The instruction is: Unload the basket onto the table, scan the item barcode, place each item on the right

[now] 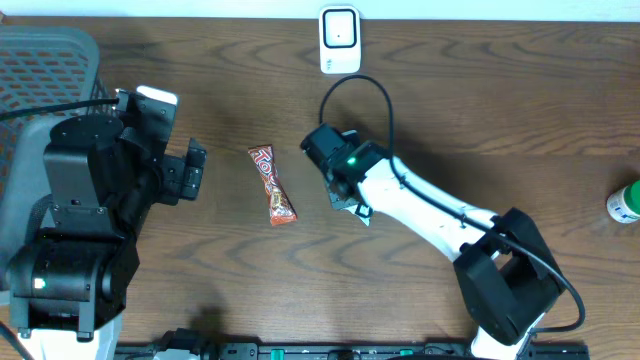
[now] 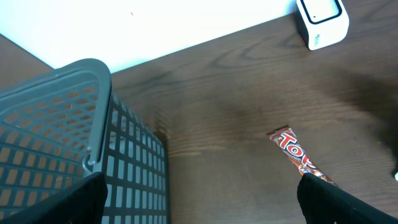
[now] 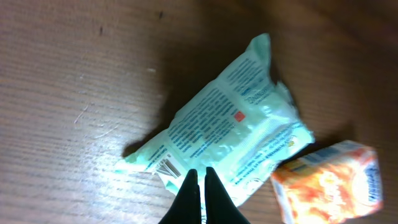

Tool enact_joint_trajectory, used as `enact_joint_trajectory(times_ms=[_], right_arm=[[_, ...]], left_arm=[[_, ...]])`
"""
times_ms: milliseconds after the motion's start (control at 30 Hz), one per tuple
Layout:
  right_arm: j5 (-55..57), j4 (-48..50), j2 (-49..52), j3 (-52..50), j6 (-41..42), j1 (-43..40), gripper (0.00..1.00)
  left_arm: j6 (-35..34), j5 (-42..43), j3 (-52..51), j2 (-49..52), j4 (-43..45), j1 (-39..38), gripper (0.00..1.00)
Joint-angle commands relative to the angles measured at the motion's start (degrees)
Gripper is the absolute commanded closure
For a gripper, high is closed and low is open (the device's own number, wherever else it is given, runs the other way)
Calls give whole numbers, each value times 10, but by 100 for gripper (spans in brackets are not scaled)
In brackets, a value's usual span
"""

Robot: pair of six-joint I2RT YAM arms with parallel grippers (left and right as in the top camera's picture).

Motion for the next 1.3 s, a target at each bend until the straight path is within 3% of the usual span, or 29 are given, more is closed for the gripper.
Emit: enact_joint_trajectory(times_ms=[0,367,800,1267], right_arm=[[-73,-2,17,-7,-11,-9,99],[-118,-4,57,-16,-3,-5,99],[-87,-75,-26,71,-9,-19,99],[-82,-14,49,-17,-7,-43,99]], left_arm=[[-9,7,-2,0,-2,3,2],[-9,7,-2,0,-2,3,2],[-9,7,-2,0,-2,3,2],[-9,7,-2,0,-2,3,2]])
